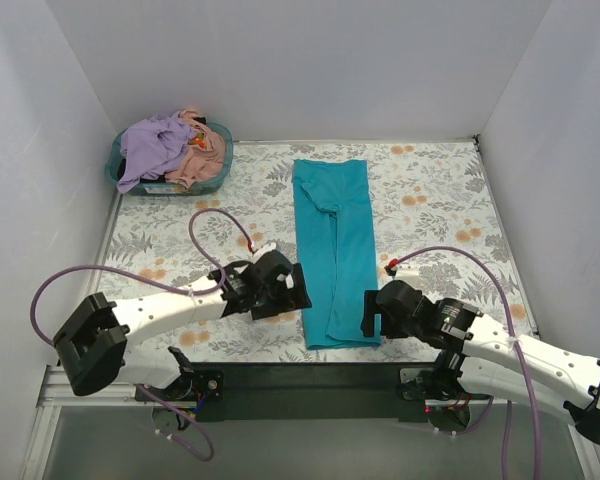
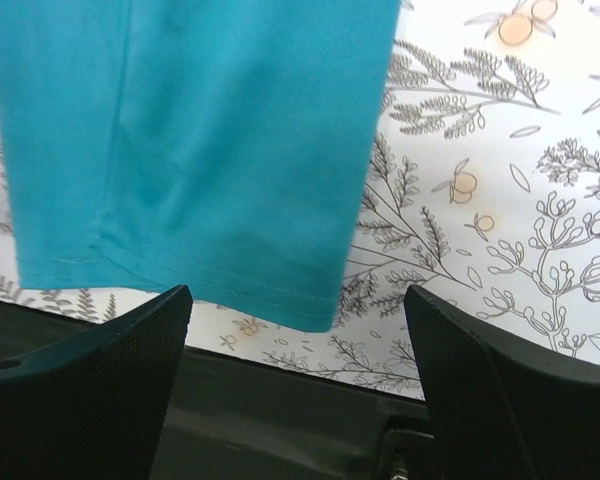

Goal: Fold and stack the t-shirts
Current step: Fold the tshirt

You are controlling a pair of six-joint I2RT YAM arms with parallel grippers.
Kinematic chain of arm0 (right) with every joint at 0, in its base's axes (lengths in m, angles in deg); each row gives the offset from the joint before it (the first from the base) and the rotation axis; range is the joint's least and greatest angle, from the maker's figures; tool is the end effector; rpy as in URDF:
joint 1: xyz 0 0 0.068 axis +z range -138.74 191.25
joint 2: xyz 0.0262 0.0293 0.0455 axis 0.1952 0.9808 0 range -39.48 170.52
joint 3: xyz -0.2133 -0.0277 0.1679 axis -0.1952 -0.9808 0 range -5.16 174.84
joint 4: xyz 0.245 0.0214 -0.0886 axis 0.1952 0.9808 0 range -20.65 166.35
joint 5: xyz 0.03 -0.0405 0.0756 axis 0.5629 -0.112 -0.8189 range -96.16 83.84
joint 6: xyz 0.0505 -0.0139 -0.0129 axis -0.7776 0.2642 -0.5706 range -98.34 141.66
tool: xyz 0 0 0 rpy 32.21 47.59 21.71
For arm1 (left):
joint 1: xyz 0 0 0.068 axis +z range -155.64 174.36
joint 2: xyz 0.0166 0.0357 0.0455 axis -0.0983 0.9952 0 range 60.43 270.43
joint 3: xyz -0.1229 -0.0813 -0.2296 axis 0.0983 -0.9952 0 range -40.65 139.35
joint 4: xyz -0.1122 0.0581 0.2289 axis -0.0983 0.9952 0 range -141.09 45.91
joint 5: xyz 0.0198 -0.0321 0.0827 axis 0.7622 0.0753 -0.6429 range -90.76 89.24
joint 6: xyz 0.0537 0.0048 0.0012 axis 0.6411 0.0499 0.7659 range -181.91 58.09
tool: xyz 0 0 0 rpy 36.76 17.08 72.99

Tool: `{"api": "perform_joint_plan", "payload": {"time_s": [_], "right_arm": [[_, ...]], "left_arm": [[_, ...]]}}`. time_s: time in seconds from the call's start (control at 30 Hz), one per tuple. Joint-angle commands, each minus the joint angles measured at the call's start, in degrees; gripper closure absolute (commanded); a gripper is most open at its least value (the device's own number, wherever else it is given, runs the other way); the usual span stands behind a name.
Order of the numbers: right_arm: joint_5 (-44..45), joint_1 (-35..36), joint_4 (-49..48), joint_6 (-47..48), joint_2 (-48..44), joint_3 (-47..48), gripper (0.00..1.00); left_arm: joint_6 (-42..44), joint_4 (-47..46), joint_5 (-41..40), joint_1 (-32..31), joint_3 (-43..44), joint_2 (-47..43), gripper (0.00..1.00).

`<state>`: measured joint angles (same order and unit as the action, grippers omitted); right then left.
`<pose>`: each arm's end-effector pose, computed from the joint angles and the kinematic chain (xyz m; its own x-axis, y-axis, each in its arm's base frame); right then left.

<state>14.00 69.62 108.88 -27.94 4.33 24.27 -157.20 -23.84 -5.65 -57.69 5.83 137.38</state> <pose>0.0864 0.1169 0.2067 -0.8023 0.0607 -0.5938 -0.1262 0.9551 0.2680 0.1626 -0.2035 0.2056 -0.7066 -0.7072 -0.0224 -0.5875 0.6041 -0.5385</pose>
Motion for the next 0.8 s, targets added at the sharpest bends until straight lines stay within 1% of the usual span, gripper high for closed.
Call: {"api": "perform_joint_plan", "payload": {"time_s": [0.0, 0.03, 0.07, 0.17, 0.2, 0.23, 0.3, 0.37, 0.4, 0.43, 0.47, 0.5, 0.57, 0.6, 0.63, 0.7, 0.73, 0.77], "right_arm": [[-2.31, -0.62, 1.08, -1.9, -0.74, -1.21, 0.09], [-2.76, -0.71, 0.99, -2.25, -0.83, -1.57, 0.12], [-3.11, -0.71, 0.99, -2.86, -0.83, -2.44, 0.13], [-4.6, -0.71, -0.24, -3.91, -0.57, -4.28, 0.15], [-5.22, -0.8, -0.94, -4.01, -0.4, -4.82, 0.17], [-6.18, -0.8, -3.73, -3.83, -0.31, -5.34, 0.18], [-8.64, -0.8, -6.29, -3.13, 0.39, -6.83, 0.18], [-8.65, -0.89, -7.27, -3.22, 1.71, -7.11, 0.19], [-8.13, -0.89, -7.27, -3.48, 2.06, -7.19, 0.19], [-8.04, -0.98, -7.36, -3.66, 2.59, -7.19, 0.2], [-7.69, -1.06, -7.36, -3.83, 2.59, -7.11, 0.21], [-7.68, -1.15, -7.36, -4.09, 2.25, -6.93, 0.24], [-7.51, -1.24, -7.54, -4.1, 1.54, -6.93, 0.25], [-6.98, -1.41, -7.54, -4.18, 1.19, -7.1, 0.25], [-6.89, -1.59, -7.54, -4.18, 0.49, -7.28, 0.25], [-6.89, -2.2, -7.54, -4.36, 0.05, -7.72, 0.25], [-6.98, -2.38, -7.54, -4.45, -0.3, -8.24, 0.25], [-6.98, -2.47, -7.62, -4.62, -0.39, -8.42, 0.25]], "left_arm": [[-10.25, -0.26, -1.54, -6.37, -5.6, -6.1, 0.02], [-11.49, -0.44, -1.18, -7.53, -6.91, -6.46, 0.02], [-12.2, -0.53, 0.47, -8.23, -7.71, -6.81, 0.05], [-14.75, -0.7, 0.75, -11.13, -10.0, -7.16, 0.06], [-15.45, -2.18, 0.84, -11.4, -11.05, -7.08, 0.06], [-15.46, -3.59, 1.45, -11.84, -11.49, -6.9, 0.07], [-15.8, -6.05, 2.16, -12.54, -11.67, -5.32, 0.11], [-15.81, -6.76, 2.51, -12.81, -11.24, -3.39, 0.13], [-15.46, -7.98, 2.77, -12.9, -11.15, -1.29, 0.21], [-15.02, -8.26, 3.04, -12.9, -10.45, -0.32, 0.24], [-15.1, -8.17, 2.69, -12.99, -10.1, 0.65, 0.24], [-15.11, -8.35, 2.69, -12.99, -9.4, 2.49, 0.25], [-15.19, -8.52, 2.43, -12.99, -8.95, 3.9, 0.28], [-15.19, -8.7, 2.42, -12.99, -8.78, 4.78, 0.32], [-15.19, -8.87, 2.51, -12.99, -8.77, 5.23, 0.34], [-15.02, -9.05, 2.86, -12.99, -8.86, 5.67, 0.43], [-15.02, -9.05, 2.95, -13.07, -8.86, 6.02, 0.52], [-15.28, -9.05, 2.95, -13.34, -9.3, 6.11, 0.55]]}}
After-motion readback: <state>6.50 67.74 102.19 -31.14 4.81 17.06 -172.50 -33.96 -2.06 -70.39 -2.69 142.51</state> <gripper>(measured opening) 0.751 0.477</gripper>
